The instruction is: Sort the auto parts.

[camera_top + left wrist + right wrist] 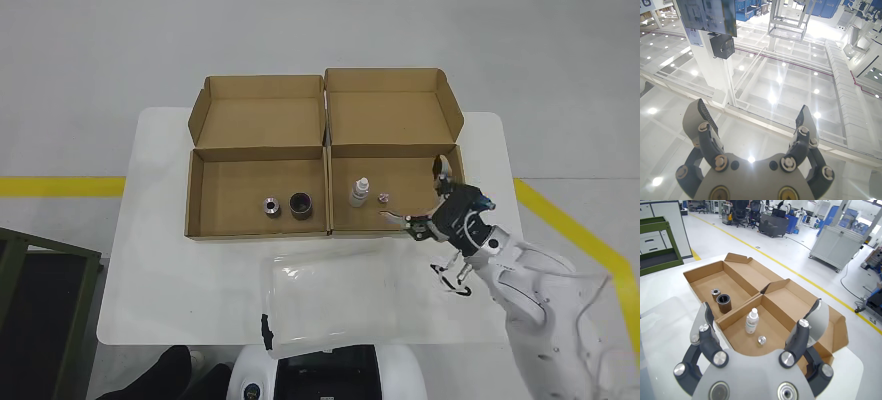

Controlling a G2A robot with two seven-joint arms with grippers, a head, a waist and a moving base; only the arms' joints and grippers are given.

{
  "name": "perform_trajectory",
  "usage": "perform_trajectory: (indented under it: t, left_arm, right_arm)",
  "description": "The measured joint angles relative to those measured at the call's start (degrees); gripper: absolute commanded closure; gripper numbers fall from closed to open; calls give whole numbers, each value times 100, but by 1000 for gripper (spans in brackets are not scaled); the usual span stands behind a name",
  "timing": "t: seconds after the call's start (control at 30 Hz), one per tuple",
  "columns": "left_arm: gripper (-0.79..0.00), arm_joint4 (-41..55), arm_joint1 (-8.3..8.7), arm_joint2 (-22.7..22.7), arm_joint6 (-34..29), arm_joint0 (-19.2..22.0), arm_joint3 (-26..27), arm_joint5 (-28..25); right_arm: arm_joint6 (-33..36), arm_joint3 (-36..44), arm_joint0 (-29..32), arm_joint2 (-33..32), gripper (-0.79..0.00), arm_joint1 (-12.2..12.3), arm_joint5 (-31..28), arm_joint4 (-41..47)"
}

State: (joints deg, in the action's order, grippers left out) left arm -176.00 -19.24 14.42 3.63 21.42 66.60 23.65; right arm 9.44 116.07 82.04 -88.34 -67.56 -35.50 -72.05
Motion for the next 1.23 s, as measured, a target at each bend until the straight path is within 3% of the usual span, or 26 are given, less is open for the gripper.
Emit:
perform_trajectory:
  t: [0.53, 0.8, 1.23]
  left_arm:
    - [-785, 0, 0, 0, 0, 0, 0, 0]
    - [-785, 0, 0, 0, 0, 0, 0, 0]
    - [-784, 0, 0, 0, 0, 0, 0, 0]
  right_arm:
    - [-1677, -19, 1623, -1552, -785, 85, 229, -202]
    - [-2019, -90, 1726, -1641, -785, 93, 207, -147]
    - [-2023, -89, 1723, -1641, -785, 93, 204, -145]
